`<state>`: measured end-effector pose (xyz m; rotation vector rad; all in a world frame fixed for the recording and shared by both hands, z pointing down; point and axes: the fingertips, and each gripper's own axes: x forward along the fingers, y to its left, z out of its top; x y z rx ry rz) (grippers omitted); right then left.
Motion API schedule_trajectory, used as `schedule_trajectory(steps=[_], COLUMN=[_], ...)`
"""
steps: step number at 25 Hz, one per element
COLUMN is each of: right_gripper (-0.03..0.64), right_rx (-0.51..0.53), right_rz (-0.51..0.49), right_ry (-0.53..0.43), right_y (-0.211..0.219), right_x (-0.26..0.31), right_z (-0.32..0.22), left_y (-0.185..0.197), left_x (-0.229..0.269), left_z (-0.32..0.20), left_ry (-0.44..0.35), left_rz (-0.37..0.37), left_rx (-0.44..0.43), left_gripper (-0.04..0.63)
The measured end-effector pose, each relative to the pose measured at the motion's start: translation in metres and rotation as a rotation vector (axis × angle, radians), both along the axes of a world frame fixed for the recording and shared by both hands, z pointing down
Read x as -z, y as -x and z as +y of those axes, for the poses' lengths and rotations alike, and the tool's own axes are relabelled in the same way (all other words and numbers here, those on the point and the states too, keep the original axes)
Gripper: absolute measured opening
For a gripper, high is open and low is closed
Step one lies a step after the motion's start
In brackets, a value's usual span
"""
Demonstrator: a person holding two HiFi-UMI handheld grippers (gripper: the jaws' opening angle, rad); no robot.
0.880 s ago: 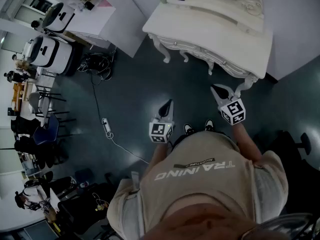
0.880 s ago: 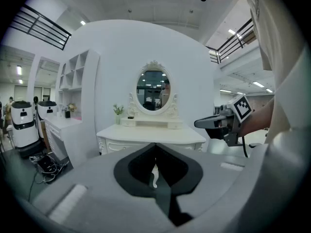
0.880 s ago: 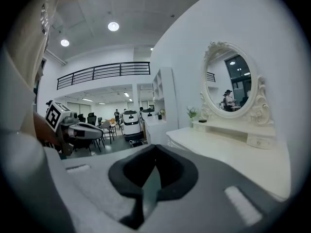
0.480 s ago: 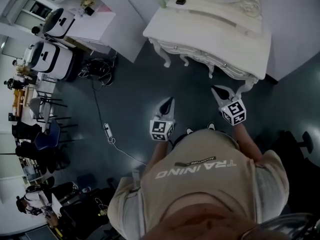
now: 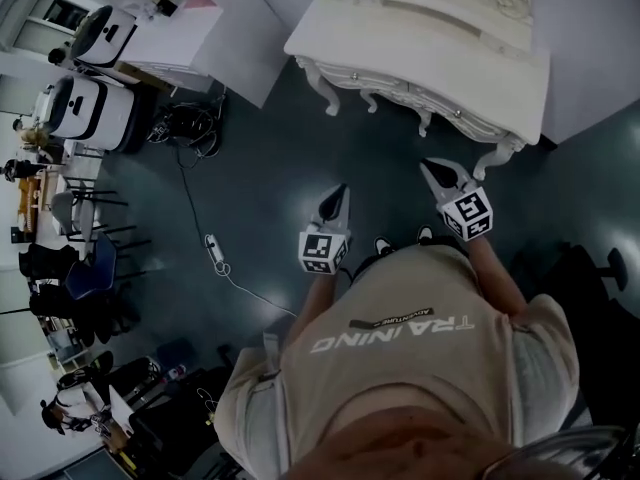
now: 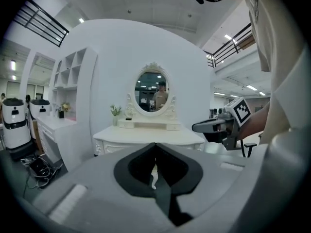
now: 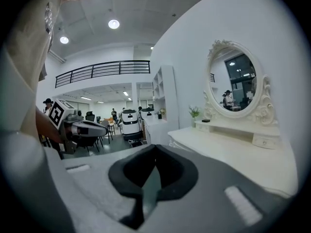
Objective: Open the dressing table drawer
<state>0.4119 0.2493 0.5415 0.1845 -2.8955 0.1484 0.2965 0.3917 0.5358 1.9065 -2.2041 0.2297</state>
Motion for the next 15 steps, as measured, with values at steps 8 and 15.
schedule_trajectory(steps=[8,15], right_gripper=[0.003,0.003], right_rx=[-0.043,0.024], right_rz=[0.045,-0.006], right_ry=[0.021,0.028], right_y=[0.017,0.065], right_x=[-0.024,-0.024], right_z=[-0.026,-0.077], left_y=[0.032,0.076], left_x=[-0.041,-0.026], left_z=[-0.036,-0.107], left_ry=[0.054,0.051], left_rz=[0.067,0.041], left_rx=[-0.036,-0.035], left_gripper=[0.008,0.008])
